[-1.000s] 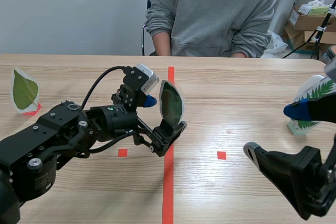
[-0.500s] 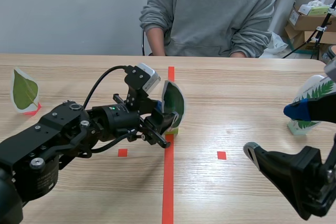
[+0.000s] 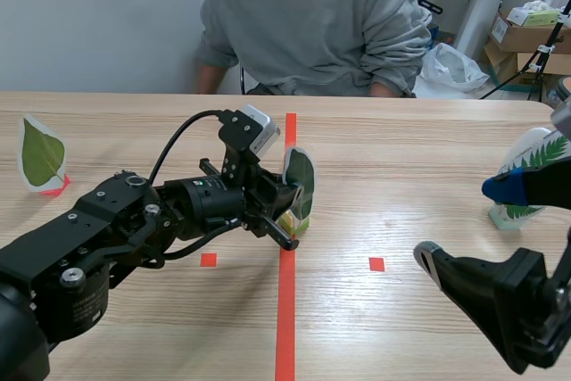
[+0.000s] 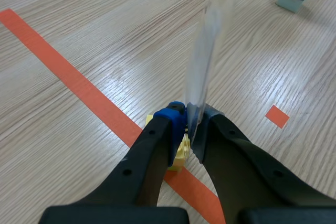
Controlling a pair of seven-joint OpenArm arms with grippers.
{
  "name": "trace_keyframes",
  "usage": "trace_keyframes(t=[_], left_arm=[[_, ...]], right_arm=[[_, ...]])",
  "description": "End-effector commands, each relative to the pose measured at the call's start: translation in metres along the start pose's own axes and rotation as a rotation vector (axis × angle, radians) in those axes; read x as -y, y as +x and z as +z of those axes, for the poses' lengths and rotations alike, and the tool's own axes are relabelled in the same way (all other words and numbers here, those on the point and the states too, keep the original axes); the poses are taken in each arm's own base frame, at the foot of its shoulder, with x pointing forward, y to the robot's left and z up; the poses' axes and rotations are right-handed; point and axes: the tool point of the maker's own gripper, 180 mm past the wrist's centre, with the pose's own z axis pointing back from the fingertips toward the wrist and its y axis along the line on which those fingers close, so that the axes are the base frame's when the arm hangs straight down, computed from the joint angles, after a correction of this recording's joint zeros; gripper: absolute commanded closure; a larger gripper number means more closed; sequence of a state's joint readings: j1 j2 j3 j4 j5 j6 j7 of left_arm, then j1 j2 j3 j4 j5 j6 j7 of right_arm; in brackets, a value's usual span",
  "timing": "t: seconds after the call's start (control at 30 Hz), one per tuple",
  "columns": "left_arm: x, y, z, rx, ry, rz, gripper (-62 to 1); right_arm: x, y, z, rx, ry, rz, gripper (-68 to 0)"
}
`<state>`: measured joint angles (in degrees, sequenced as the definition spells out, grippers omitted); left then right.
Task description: Do the leaf sorting experiment
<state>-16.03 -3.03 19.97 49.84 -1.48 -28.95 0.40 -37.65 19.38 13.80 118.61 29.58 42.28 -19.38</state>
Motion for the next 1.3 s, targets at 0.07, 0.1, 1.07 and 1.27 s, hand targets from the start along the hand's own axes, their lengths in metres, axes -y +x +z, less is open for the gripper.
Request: trace_keyframes(t=[0.07,0.1,1.07,1.27], left_arm=[[0.001,0.011,-0.001,0.038,-0.004,-0.001,-4.0],[0.001,0.01,-0.001,0.038,-0.005,0.004,-4.0],[-0.077,0.006,0.183,0.224,0.452,0.14,-4.0],[-0.114,-0.009,0.191,0.145,0.587,0.076,-4.0]], right_arm=[[0.002,0.005,0.0,0.025,0.0,0.001,-57.8],[0.002,0.005,0.0,0.025,0.0,0.001,-57.8],[0.003,0.003,0.0,0.012,-0.006,0.017,-57.8],[0.005,0.006,-0.001,0.019,-0.009,0.024,-57.8]])
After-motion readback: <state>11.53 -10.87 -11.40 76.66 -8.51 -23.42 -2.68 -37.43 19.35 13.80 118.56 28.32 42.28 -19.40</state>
